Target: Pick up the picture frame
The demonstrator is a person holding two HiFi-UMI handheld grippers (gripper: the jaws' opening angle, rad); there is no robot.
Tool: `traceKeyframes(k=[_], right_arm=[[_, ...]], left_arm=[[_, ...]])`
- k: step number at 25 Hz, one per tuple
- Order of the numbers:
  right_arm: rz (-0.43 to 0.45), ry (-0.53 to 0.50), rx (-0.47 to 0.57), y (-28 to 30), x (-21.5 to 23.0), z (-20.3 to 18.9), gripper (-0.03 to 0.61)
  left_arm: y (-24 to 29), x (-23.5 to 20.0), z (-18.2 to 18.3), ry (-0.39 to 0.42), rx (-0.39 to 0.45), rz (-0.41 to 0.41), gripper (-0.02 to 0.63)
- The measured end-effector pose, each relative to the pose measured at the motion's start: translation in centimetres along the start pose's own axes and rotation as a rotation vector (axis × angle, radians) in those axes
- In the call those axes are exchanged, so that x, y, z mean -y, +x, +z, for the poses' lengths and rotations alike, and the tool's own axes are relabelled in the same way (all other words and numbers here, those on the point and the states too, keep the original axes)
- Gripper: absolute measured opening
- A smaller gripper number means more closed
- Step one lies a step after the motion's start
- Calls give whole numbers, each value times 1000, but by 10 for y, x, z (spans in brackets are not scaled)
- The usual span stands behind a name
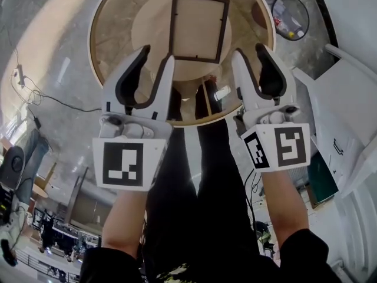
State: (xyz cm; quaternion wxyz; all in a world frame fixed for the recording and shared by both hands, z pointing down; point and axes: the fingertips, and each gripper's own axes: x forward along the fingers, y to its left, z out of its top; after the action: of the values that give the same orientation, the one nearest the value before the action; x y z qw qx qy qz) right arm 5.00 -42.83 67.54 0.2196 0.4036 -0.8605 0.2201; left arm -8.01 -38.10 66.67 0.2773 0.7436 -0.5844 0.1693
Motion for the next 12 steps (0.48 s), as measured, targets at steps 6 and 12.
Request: traceKeyframes(k=[6,12], right_arm=[[-1,-11,-31,16,4,-37,167],[-9,-11,-48,20,6,-69,167]], left_arm=[[23,-6,-27,-1,-8,-2,144],[30,-11,-48,23,15,-1,147]])
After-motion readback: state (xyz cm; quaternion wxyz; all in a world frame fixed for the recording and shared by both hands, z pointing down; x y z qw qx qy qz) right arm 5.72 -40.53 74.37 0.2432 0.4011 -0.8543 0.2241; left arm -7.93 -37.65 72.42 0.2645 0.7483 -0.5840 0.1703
